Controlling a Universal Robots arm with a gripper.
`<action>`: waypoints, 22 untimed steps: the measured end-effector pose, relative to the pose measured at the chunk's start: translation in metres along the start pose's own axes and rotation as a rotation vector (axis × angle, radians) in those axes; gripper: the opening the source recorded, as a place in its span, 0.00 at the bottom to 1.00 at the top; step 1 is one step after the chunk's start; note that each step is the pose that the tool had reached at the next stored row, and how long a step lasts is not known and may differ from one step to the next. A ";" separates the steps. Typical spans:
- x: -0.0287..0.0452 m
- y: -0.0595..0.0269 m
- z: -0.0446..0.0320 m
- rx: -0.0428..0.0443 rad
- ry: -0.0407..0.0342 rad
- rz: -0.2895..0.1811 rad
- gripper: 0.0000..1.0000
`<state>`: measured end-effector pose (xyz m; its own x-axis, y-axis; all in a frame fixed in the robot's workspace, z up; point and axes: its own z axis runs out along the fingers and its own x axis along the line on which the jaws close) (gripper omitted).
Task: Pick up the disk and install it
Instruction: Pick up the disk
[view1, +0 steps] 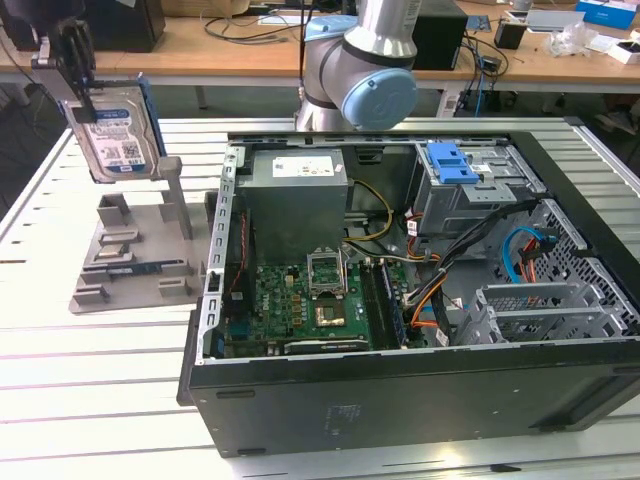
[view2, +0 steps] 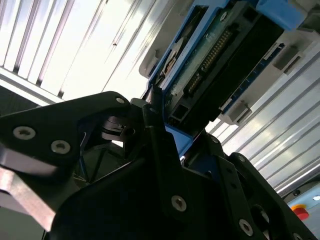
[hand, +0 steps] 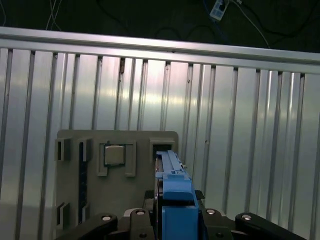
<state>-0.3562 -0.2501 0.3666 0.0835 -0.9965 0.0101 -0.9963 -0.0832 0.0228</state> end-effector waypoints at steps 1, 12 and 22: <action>-0.0004 0.0001 -0.0043 0.0001 0.0000 0.000 0.37; -0.0048 0.0007 -0.0521 0.0001 0.0000 0.000 0.37; -0.0078 0.0016 -0.0989 0.0000 0.0000 0.000 0.37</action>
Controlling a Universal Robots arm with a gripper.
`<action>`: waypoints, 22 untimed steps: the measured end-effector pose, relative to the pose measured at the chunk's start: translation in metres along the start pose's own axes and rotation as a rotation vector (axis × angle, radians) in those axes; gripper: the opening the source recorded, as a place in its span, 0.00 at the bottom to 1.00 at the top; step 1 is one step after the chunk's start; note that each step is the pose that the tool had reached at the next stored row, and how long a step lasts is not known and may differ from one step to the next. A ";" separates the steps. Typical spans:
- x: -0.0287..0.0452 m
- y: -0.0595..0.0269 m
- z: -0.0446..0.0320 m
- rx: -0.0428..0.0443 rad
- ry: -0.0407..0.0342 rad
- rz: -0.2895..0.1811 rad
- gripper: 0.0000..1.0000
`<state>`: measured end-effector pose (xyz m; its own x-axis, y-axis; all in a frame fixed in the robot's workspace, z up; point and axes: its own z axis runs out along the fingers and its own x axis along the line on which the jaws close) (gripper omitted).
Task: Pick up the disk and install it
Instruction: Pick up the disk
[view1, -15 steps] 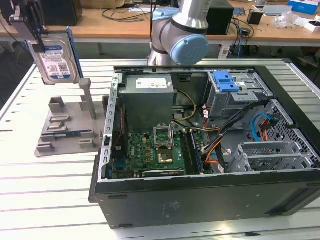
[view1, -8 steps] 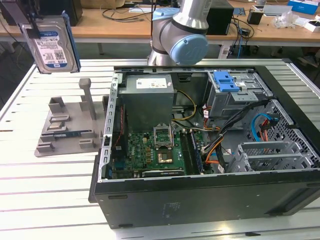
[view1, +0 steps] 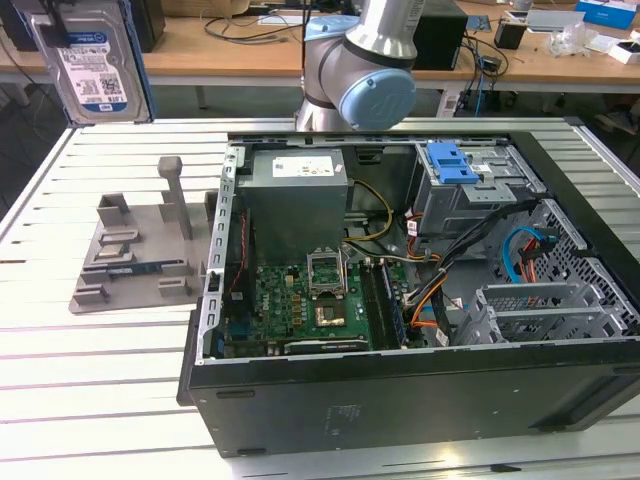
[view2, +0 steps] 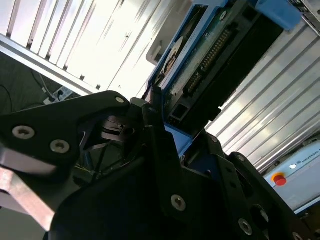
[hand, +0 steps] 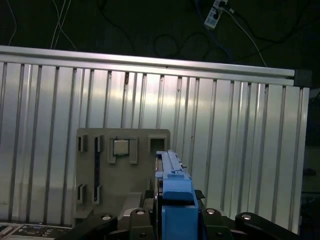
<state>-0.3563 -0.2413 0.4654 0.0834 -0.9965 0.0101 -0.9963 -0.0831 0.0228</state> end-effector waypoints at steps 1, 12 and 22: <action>-0.0002 0.0000 -0.0049 0.0001 0.0000 0.000 0.37; -0.0012 0.0010 -0.0536 0.0000 0.0000 0.000 0.37; -0.0019 0.0018 -0.0888 0.0000 0.0000 0.000 0.37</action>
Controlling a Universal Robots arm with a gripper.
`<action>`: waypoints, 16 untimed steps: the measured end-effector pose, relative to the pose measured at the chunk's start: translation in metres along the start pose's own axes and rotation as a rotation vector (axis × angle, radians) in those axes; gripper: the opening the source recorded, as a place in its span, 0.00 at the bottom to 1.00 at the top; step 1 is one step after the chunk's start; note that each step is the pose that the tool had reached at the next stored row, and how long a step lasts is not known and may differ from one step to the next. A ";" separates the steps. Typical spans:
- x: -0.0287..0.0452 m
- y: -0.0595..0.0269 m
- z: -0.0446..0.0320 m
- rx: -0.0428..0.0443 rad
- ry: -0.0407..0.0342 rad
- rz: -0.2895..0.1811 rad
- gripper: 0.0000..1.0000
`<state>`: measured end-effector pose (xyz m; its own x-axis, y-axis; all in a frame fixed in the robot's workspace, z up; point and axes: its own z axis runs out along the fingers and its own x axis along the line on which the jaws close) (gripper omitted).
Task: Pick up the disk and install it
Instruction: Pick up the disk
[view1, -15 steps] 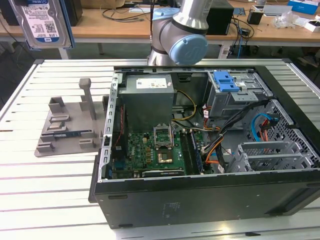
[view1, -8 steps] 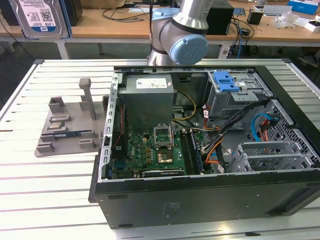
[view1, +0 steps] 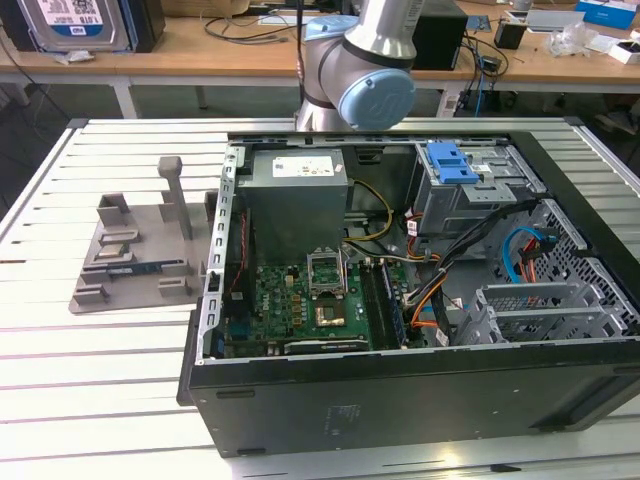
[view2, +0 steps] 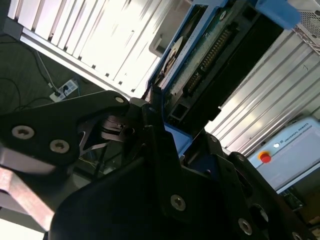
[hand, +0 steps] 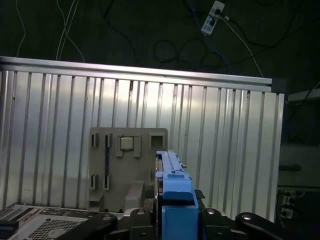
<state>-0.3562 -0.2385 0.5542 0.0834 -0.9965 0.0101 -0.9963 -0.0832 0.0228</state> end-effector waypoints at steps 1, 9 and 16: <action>-0.0002 0.0001 -0.0031 0.0000 0.0000 0.000 0.37; -0.0009 0.0006 -0.0314 0.0001 0.0000 0.000 0.37; -0.0011 0.0011 -0.0546 0.0000 0.0000 0.000 0.37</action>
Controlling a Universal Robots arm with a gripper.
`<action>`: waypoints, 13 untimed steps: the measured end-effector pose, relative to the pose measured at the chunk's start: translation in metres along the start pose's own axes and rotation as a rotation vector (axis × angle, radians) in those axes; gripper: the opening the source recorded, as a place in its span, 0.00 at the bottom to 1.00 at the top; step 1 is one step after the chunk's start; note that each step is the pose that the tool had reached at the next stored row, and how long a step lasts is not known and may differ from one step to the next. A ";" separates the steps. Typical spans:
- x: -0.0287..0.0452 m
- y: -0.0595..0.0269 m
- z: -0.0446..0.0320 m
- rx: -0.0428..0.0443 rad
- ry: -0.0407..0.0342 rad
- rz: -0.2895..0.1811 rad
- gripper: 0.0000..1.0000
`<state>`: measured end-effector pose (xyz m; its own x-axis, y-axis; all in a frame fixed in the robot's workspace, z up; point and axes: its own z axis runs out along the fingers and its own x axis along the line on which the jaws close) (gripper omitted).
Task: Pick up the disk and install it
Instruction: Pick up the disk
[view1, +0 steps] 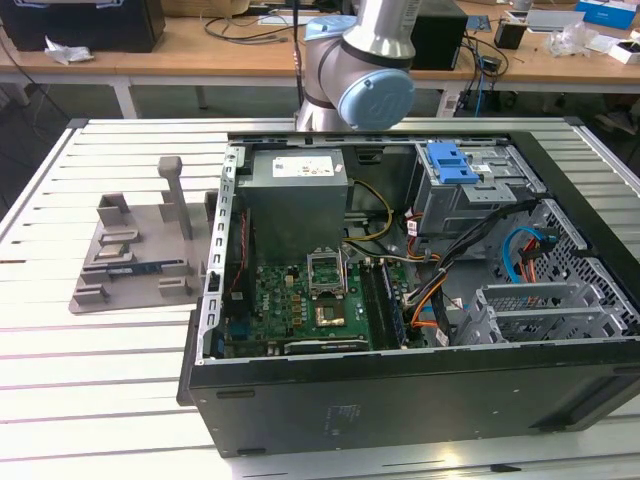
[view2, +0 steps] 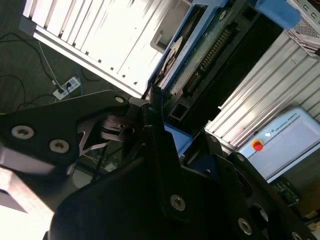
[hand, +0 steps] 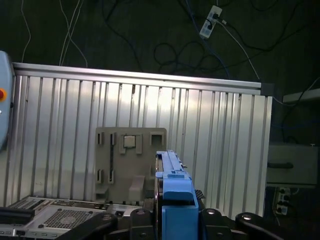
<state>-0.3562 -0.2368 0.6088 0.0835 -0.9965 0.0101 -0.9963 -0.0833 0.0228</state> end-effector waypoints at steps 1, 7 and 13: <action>0.0000 0.0001 -0.0030 0.0000 0.0000 0.000 0.37; -0.0001 0.0003 -0.0153 -0.0001 0.0000 0.000 0.37; 0.0015 -0.0021 -0.0153 -0.0001 -0.0001 0.000 0.37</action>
<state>-0.3537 -0.2380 0.6241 0.0835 -0.9965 0.0100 -0.9963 -0.0833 0.0229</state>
